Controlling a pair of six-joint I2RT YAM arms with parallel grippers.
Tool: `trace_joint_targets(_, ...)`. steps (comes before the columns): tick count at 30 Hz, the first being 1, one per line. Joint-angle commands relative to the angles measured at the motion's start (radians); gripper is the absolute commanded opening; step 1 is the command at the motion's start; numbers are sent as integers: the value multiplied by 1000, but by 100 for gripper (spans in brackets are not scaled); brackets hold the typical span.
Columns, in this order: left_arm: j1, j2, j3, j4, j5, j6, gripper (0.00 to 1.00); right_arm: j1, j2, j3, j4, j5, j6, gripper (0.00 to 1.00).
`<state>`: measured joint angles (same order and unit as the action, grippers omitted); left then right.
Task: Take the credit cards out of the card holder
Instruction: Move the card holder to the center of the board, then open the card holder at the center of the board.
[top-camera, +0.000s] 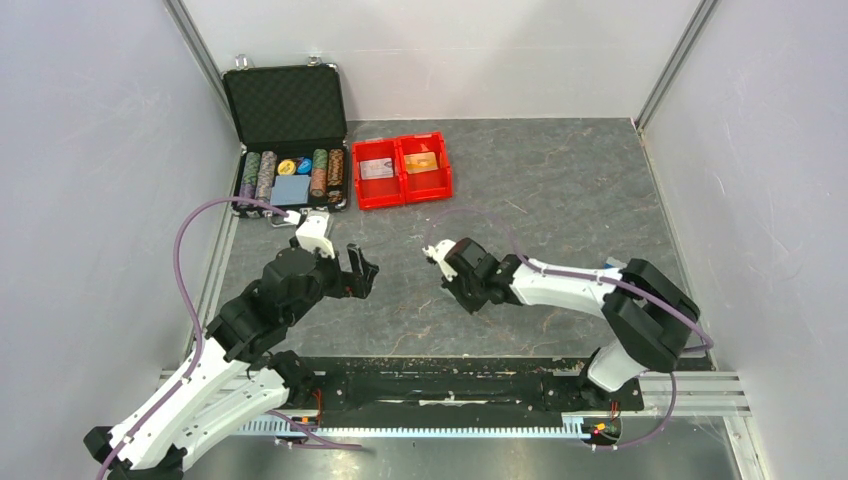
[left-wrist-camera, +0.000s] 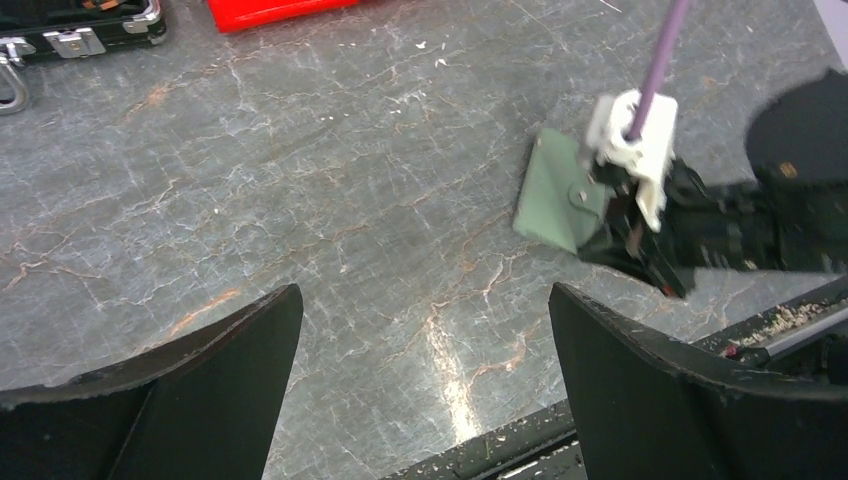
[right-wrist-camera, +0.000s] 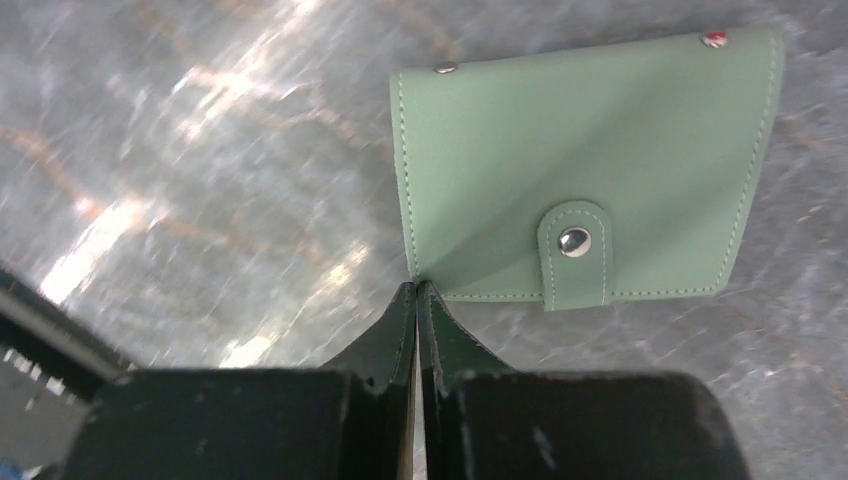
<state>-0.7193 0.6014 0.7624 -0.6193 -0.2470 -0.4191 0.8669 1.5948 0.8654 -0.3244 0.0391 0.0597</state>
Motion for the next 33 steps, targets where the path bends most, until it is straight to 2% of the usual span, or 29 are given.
trace_joint_targets(1,3,2,10,7,-45,56,100,59,-116,-59,-34,-64,-2,0)
trace_joint_targets(2,3,4,11,5,-49,56,100,65,-145,-70,-46,-77,-5,2)
trace_joint_targets(5,4,10,14,-1,-65,50,100,64,-226,-91,-99,-49,14,18)
trace_joint_targets(7,3,10,12,-1,-55,47,100,65,-275,-94,-110,-9,79,32)
trace_joint_targets(9,3,10,8,5,-48,46,100,64,-291,-92,-96,38,193,40)
trace_joint_targets(14,3,14,11,6,-60,51,100,65,-197,-26,-142,201,534,40)
trace_joint_targets(18,3,8,9,2,-60,52,100,64,-95,47,-168,243,714,37)
trace_joint_targets(25,3,-9,2,2,-56,51,100,64,-56,97,-146,328,881,36)
trace_joint_targets(29,3,-2,6,1,-53,52,100,65,-13,155,-277,428,1004,37)
trace_joint_targets(33,3,-16,4,1,-46,52,100,64,38,200,-332,426,1026,36)
